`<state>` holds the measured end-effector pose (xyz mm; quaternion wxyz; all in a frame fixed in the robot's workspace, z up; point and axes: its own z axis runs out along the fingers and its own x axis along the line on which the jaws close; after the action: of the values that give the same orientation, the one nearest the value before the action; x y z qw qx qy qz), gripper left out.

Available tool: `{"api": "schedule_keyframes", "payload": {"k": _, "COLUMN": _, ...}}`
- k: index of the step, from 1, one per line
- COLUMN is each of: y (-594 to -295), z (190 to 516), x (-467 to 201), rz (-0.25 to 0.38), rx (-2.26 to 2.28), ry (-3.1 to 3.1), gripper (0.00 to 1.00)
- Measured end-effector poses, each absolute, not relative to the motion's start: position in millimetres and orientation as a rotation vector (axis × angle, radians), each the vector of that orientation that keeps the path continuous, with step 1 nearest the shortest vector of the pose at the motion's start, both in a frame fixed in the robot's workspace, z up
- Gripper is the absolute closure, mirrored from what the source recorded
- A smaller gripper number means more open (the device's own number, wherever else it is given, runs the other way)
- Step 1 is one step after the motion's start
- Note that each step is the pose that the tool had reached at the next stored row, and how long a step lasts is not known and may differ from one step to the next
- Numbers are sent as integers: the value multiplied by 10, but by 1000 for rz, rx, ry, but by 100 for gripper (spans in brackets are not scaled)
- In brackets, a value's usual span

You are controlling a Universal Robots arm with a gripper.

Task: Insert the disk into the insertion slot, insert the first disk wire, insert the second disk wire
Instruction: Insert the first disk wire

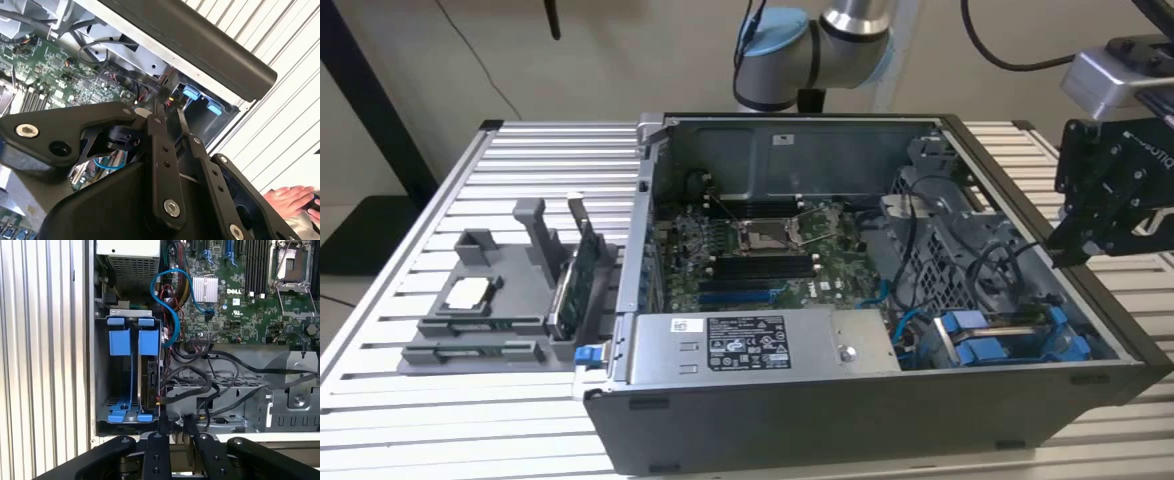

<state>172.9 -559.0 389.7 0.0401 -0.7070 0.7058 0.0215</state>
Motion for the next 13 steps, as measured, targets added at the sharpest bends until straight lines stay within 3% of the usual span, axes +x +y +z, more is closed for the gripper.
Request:
{"api": "schedule_keyframes", "payload": {"k": 10, "y": -5588, "z": 3830, "x": 1789, "rz": 91, "rx": -2155, "ry": 2149, "gripper": 74}}
{"api": "schedule_keyframes", "payload": {"k": 11, "y": -5588, "z": 3827, "x": 1794, "rz": 91, "rx": -2155, "ry": 2149, "gripper": 84}}
{"api": "schedule_keyframes", "payload": {"k": 13, "y": -5588, "z": 3826, "x": 1794, "rz": 91, "rx": -2155, "ry": 2149, "gripper": 84}}
